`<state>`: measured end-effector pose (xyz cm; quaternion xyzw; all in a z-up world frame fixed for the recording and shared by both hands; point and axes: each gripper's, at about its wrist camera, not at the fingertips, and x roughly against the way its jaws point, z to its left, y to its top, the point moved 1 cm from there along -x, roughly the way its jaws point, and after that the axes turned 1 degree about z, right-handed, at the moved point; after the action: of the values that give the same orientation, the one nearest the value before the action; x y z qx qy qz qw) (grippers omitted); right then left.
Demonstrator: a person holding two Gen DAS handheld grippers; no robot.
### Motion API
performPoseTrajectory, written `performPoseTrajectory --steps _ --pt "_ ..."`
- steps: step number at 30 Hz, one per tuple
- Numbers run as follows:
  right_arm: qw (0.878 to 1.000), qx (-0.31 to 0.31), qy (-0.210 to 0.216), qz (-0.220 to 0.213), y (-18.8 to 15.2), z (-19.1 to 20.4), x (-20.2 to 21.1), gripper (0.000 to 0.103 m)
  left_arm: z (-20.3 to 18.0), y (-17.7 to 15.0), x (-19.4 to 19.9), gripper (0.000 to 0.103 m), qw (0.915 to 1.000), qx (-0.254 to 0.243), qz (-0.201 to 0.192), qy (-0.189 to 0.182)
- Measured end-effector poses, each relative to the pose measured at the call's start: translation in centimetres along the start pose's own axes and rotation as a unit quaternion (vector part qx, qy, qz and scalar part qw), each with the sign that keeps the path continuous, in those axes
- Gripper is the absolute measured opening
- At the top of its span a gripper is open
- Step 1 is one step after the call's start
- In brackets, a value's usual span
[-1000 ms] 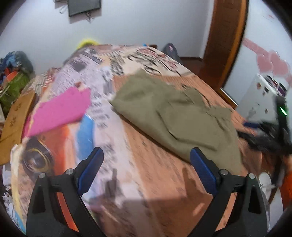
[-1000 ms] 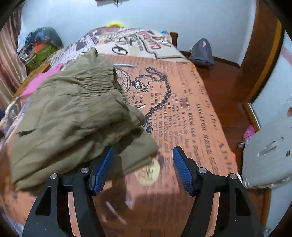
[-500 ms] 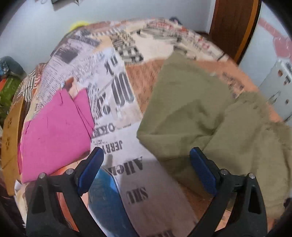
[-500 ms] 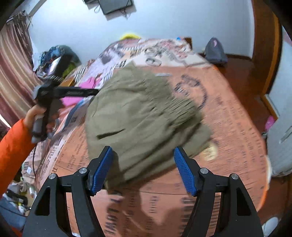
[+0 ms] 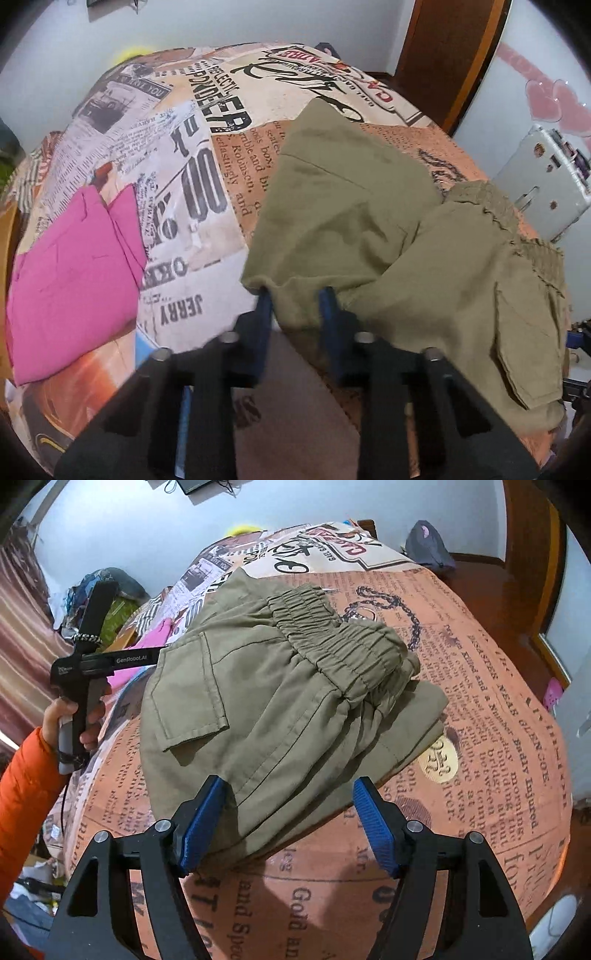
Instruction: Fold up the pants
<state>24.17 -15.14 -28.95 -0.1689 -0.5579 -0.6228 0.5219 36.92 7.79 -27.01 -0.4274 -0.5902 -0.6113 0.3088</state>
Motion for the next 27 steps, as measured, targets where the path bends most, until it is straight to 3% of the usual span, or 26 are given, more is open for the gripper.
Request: performPoseTrajectory --steps 2,10,14,20,27 --pt "1.0 0.003 -0.002 -0.003 0.1 -0.1 0.1 0.068 0.2 0.0 0.0 0.013 1.0 0.0 -0.002 0.01" --pt "1.0 0.006 -0.019 -0.008 0.9 -1.1 0.3 0.068 0.9 -2.6 2.4 0.008 0.9994 0.013 -0.008 0.031" --pt "0.999 0.025 -0.029 -0.007 1.5 -1.0 0.1 0.068 1.8 -5.7 5.4 0.006 0.9981 0.044 -0.013 0.041" --pt "0.996 0.07 -0.054 -0.01 3.3 -0.3 -1.3 0.068 3.0 -10.8 8.9 0.006 0.9927 0.116 -0.021 0.027" --pt "0.991 0.104 -0.084 -0.015 6.1 1.0 -3.3 0.068 1.9 -14.7 12.0 0.007 0.9894 0.136 -0.037 0.035"
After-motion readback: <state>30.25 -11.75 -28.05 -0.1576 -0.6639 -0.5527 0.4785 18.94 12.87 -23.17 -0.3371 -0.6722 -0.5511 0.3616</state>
